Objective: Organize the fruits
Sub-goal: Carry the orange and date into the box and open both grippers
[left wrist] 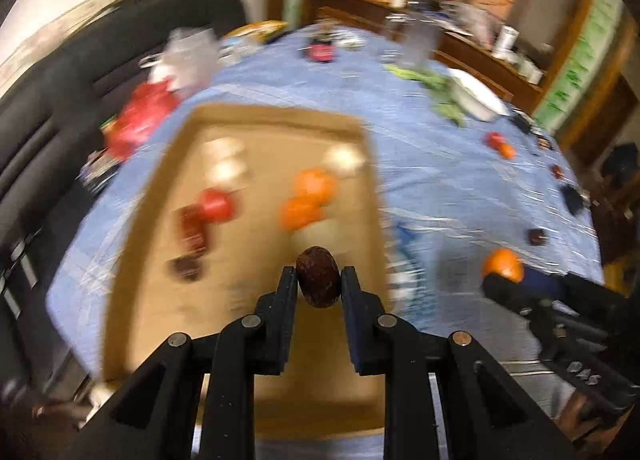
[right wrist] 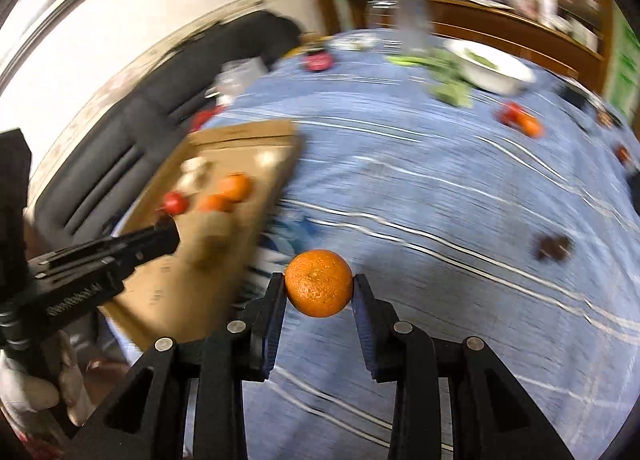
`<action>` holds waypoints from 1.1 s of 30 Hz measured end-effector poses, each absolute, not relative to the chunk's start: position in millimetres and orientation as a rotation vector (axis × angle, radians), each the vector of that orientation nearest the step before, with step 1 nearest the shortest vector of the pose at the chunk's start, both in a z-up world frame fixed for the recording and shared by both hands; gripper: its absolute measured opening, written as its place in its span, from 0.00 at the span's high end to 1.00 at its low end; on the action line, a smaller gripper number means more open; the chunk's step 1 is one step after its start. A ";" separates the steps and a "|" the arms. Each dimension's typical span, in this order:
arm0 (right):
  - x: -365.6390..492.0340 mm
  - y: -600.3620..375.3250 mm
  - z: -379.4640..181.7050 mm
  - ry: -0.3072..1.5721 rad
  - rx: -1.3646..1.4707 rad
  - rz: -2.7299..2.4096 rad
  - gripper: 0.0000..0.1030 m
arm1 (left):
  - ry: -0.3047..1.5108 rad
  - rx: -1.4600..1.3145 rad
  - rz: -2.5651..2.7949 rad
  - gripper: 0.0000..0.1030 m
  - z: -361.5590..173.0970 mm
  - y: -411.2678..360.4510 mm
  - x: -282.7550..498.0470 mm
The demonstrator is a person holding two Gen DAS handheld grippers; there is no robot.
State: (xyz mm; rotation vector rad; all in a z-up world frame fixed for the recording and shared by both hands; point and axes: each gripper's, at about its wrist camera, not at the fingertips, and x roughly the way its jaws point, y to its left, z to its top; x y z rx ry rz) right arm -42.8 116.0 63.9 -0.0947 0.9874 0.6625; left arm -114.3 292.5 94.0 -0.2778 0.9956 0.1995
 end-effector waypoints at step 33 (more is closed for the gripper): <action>-64.8 212.3 34.5 1.035 -0.173 0.773 0.54 | 1.012 -0.163 0.334 0.52 100.8 328.8 -117.4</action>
